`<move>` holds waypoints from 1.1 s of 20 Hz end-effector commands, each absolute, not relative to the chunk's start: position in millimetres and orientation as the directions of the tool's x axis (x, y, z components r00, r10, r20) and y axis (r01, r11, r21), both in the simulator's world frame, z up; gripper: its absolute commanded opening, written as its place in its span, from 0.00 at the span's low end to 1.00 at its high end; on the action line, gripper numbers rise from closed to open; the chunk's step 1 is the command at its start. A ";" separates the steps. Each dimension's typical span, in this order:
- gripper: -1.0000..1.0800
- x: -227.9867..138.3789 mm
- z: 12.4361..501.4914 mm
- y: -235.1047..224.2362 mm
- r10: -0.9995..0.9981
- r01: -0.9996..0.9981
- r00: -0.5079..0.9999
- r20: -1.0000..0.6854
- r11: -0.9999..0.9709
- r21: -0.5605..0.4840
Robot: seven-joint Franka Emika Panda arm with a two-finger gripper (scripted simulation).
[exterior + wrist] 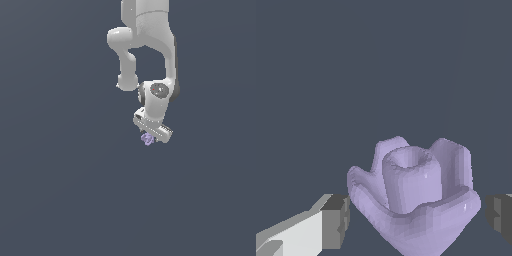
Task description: Pick up the object and move it to a goal position.
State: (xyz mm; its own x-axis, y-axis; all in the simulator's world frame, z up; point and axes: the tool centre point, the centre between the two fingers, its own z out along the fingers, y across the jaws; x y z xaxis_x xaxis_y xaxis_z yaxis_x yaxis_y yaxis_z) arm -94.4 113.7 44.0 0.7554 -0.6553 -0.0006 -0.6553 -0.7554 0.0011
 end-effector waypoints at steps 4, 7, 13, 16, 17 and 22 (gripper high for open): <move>0.96 -93.7 35.6 113.9 -0.656 -0.656 0.755 0.000 -0.755 0.000; 0.00 -93.7 35.6 113.9 -0.656 -0.656 0.755 0.000 -0.755 0.000; 0.00 -93.7 35.6 113.9 -0.656 -0.656 0.755 0.000 -0.755 0.000; 0.00 -93.0 36.8 114.1 -0.656 -0.656 0.755 0.001 -0.755 -0.002; 0.00 -92.9 37.7 114.3 -0.656 -0.656 0.755 0.001 -0.755 -0.002; 0.00 -91.6 51.0 117.1 -0.656 -0.656 0.755 0.001 -0.755 -0.002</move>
State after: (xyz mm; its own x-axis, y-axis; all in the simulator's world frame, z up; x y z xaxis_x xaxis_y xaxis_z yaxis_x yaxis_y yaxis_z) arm -92.4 115.9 45.8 0.7547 -0.6560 0.0005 -0.6560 -0.7547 -0.0007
